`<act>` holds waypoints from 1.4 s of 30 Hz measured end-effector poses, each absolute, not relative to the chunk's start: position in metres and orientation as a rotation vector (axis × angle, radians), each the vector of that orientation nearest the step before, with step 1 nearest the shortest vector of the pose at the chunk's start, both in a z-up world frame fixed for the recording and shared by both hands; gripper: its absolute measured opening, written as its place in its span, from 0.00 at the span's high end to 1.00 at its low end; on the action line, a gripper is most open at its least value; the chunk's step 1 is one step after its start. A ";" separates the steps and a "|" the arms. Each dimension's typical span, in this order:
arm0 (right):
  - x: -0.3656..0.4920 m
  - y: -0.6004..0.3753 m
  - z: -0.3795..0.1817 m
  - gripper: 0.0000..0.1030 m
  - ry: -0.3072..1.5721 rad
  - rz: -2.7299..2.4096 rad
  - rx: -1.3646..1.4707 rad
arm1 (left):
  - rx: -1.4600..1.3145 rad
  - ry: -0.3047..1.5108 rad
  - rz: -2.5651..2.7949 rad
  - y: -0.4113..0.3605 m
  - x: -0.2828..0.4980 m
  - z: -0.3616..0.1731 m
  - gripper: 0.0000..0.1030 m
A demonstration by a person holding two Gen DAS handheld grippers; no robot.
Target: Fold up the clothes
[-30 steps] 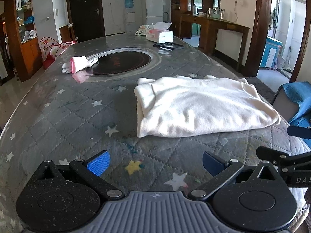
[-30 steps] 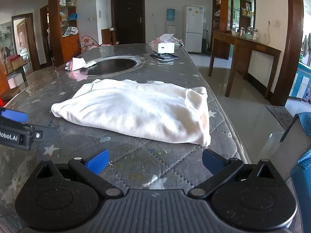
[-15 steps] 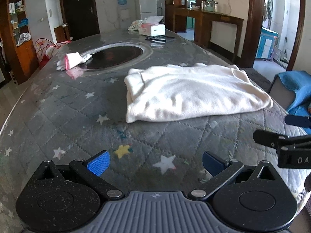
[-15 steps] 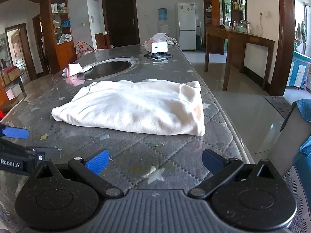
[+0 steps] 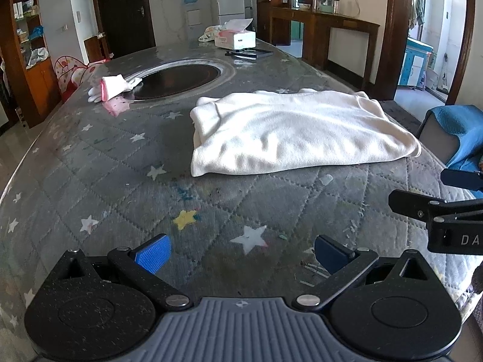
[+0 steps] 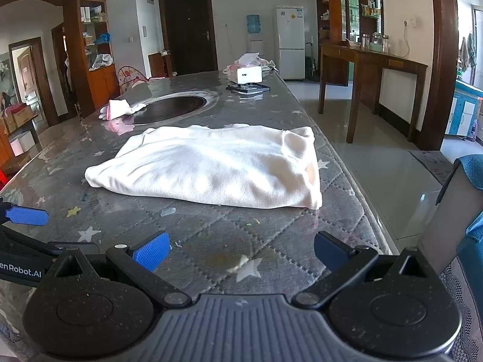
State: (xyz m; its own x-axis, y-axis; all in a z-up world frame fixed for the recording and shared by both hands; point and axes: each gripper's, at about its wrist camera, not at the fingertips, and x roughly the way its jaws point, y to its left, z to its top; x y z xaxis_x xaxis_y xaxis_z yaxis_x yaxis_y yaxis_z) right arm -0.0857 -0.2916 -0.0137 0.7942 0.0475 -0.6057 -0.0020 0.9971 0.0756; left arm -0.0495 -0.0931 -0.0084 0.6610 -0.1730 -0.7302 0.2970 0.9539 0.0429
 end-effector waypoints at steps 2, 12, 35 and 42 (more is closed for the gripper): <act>-0.087 -0.291 -0.013 0.00 0.652 0.027 0.073 | 0.164 0.804 -0.266 -0.093 -0.051 -0.008 0.00; -0.093 -0.288 -0.011 0.00 0.646 0.032 0.074 | 0.166 0.800 -0.260 -0.092 -0.058 -0.007 0.00; -0.105 -0.284 -0.007 0.00 0.627 0.041 0.077 | 0.170 0.772 -0.260 -0.093 -0.071 0.000 0.00; -0.106 -0.282 -0.006 0.00 0.624 0.048 0.074 | 0.165 0.762 -0.255 -0.091 -0.072 0.002 0.00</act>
